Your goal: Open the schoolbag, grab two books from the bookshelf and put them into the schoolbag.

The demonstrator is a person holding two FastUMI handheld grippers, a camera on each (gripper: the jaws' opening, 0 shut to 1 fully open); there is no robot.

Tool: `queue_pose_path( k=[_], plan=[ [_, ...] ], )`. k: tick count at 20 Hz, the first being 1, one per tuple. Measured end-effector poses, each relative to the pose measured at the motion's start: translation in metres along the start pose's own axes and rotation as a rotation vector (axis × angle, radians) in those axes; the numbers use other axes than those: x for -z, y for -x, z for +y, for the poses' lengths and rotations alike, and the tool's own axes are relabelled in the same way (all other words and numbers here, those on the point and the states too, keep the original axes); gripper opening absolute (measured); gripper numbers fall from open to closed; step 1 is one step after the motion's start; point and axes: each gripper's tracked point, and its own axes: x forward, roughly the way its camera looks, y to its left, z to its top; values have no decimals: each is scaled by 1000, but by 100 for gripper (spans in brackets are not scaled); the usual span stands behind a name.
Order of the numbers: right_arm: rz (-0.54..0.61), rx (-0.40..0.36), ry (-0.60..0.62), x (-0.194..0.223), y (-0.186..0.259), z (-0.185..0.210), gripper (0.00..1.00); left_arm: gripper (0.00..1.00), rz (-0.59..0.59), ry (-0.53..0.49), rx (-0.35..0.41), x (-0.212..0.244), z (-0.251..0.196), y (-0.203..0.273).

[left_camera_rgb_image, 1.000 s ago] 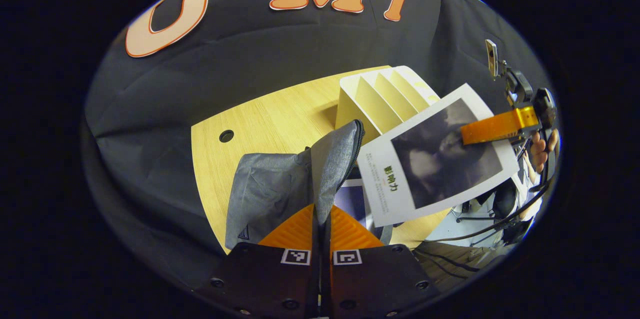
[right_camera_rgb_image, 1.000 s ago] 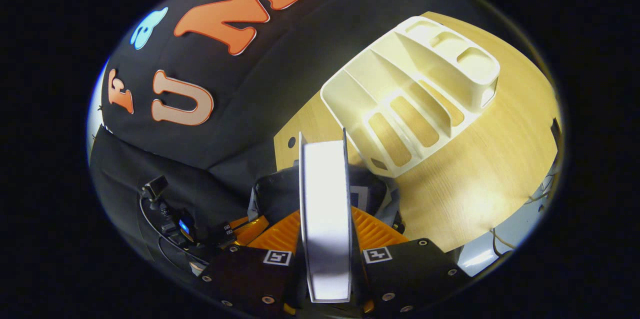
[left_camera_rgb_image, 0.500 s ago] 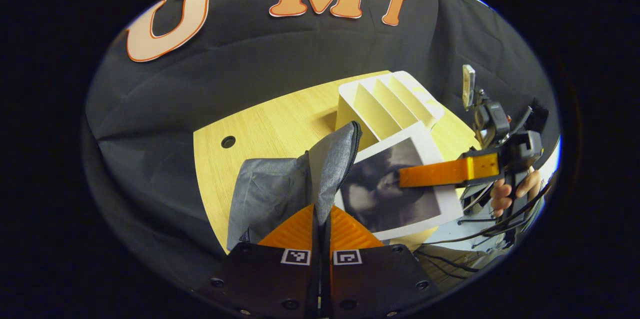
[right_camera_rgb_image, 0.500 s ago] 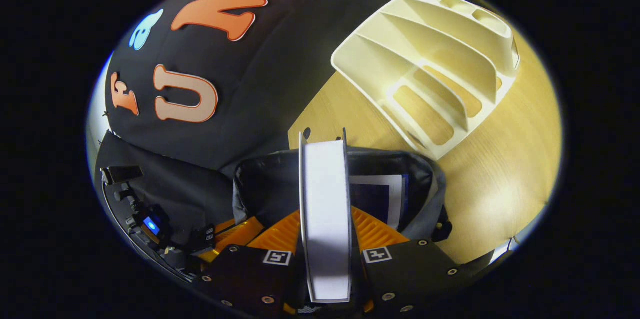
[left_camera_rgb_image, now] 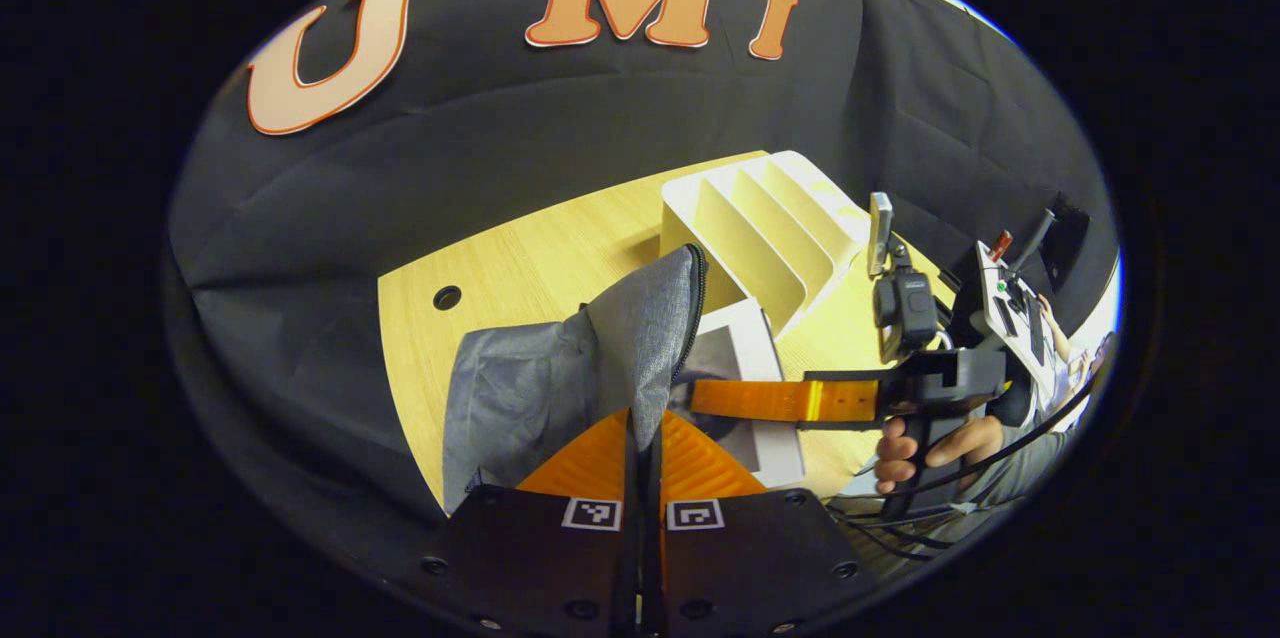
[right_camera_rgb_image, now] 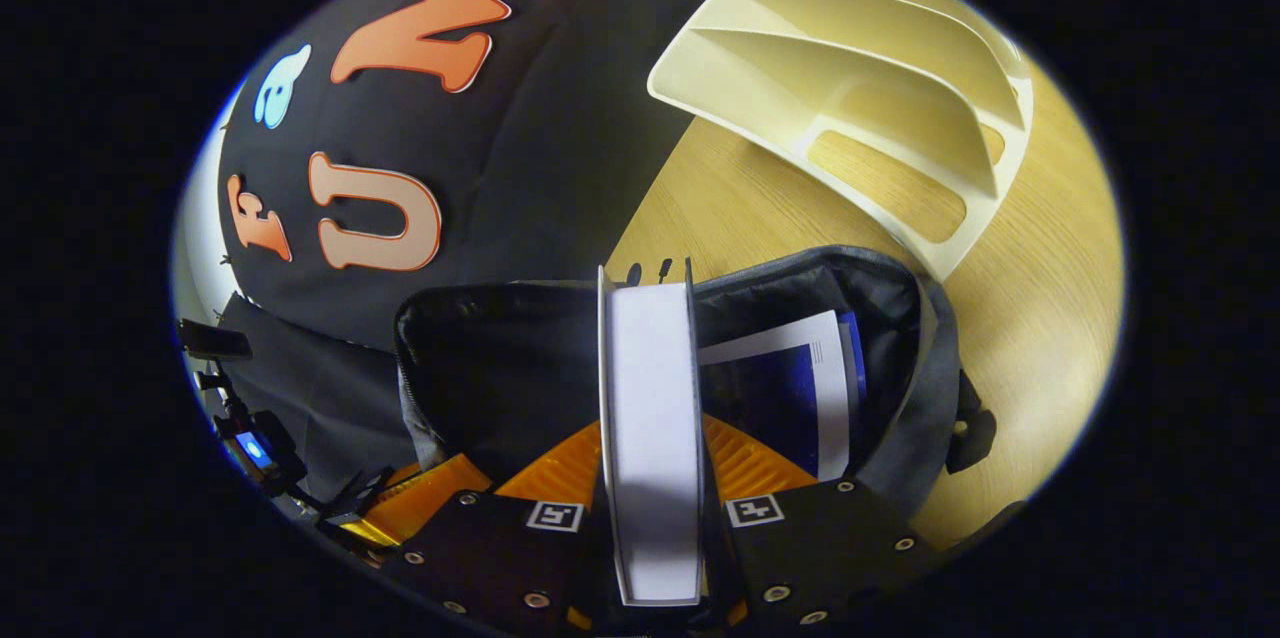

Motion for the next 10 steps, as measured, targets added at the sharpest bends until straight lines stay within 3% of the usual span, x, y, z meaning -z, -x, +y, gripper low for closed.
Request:
queue_pose_path(
  k=[6, 10],
  plan=[
    [-35, -52, -42, 0, -29, -2, 37, 3, 2, -58, 18, -5, -22, -8],
    [-1, -19, -37, 10, -46, -18, 38, 2, 8, -31, 36, -2, -28, -14]
  ],
)
